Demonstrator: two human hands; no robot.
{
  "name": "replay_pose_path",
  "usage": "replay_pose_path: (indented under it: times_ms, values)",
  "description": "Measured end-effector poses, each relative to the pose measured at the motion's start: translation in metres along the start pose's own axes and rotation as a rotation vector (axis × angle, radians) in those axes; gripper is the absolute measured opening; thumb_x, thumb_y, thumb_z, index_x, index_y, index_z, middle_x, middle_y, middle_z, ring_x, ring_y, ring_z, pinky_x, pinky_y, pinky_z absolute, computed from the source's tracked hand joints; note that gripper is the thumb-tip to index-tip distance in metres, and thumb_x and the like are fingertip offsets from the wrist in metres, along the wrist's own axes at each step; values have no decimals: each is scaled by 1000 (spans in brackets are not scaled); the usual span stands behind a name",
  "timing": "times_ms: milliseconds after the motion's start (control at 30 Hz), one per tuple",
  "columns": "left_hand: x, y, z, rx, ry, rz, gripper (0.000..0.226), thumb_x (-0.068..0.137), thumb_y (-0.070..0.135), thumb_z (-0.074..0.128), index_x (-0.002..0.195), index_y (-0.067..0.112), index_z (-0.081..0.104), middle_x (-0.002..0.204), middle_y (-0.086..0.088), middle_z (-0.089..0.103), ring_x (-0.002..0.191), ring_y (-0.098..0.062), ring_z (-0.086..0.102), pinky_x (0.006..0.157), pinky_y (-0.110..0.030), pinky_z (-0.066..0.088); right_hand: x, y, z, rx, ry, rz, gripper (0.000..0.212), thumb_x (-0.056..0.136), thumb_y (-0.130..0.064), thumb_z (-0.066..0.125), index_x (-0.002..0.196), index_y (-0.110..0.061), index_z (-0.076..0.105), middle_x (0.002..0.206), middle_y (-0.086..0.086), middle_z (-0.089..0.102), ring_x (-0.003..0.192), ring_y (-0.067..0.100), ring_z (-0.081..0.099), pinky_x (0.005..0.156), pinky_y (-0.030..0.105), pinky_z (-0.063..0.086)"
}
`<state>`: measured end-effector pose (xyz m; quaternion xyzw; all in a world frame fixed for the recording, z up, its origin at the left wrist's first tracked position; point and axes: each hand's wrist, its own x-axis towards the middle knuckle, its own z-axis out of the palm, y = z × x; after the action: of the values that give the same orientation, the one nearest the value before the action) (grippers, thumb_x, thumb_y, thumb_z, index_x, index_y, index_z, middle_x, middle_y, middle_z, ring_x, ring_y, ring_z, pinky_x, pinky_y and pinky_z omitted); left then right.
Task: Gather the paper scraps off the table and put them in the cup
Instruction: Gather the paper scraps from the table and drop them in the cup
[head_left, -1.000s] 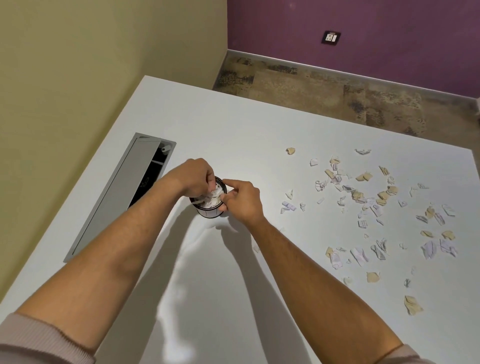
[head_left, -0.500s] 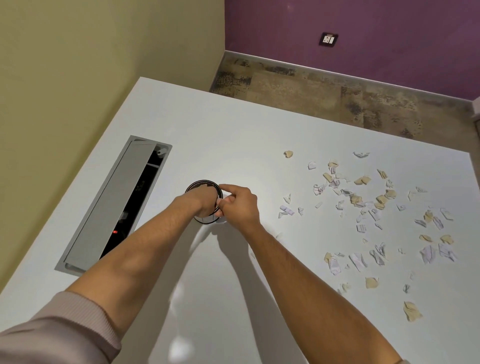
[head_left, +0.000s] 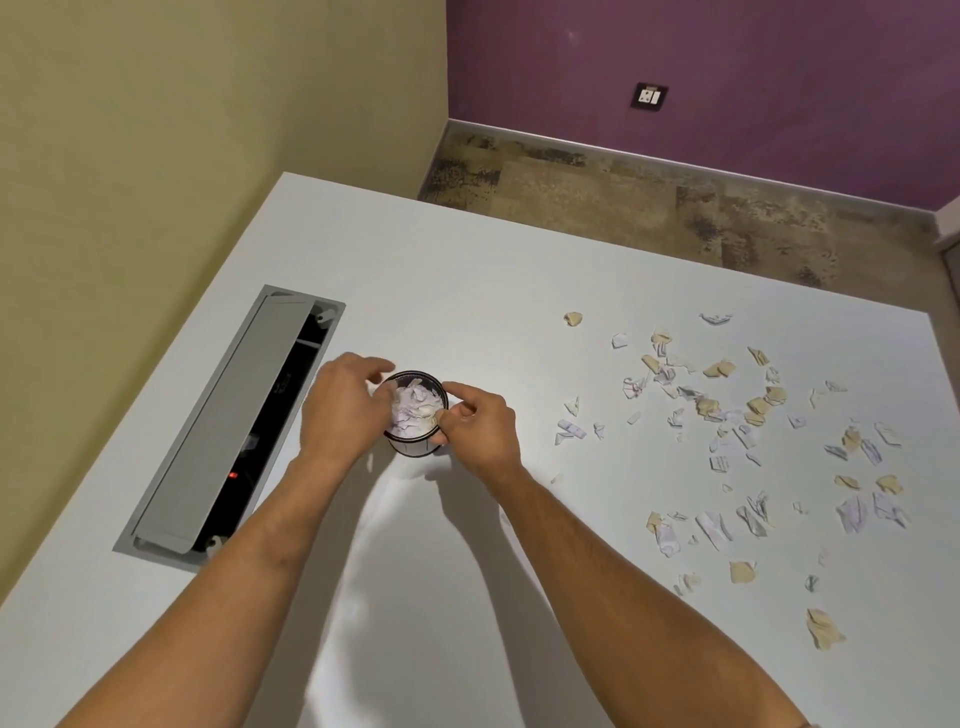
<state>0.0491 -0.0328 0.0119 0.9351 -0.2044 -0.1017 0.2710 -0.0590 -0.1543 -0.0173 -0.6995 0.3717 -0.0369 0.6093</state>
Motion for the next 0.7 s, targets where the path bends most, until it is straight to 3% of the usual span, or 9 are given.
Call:
replay_pose_path:
  times_ms: [133, 300, 400, 500, 567, 700]
  values:
    - [-1, -16, 6, -112, -124, -208, 33, 87, 23, 67, 120, 21, 65, 105, -5, 66, 92, -27, 65, 87, -43, 54, -1, 2, 4, 55, -6, 20, 42, 82, -7, 57, 121, -20, 65, 66, 4, 71, 66, 17, 73, 75, 41, 61]
    - [-2, -23, 10, -327, -39, -290, 19, 87, 8, 63, 101, 14, 74, 69, 3, 64, 46, -16, 65, 55, -32, 59, 2, 4, 2, 164, 9, 4, 23, 90, -12, 61, 113, -13, 67, 68, 7, 71, 60, 21, 71, 59, 40, 61]
    - [1, -28, 7, -358, 7, -291, 18, 84, 7, 65, 85, 22, 75, 66, -6, 66, 41, -7, 62, 55, -33, 60, 12, 9, -3, 157, 106, 27, 16, 92, -11, 58, 102, -9, 69, 68, 8, 66, 52, 17, 61, 53, 31, 56]
    - [5, -36, 6, -401, 9, -333, 29, 82, 10, 66, 69, 36, 70, 76, -13, 71, 49, -12, 67, 61, -38, 62, 28, 22, -8, -51, 142, -18, 20, 90, -10, 60, 107, -6, 70, 92, 15, 71, 77, 27, 67, 77, 36, 56]
    - [5, -40, 5, -450, 0, -372, 29, 81, 12, 67, 69, 37, 71, 75, -7, 72, 56, -14, 69, 61, -40, 62, 38, 29, -9, -230, 119, -48, 25, 87, -13, 63, 111, -7, 70, 104, 13, 70, 97, 26, 64, 89, 29, 47]
    - [5, -42, 7, -484, 0, -382, 20, 80, 16, 65, 82, 32, 76, 70, 4, 72, 54, -15, 69, 51, -34, 60, 62, 31, 0, -455, -9, -132, 23, 84, -20, 60, 106, -15, 66, 110, 11, 58, 112, 27, 54, 78, 23, 30]
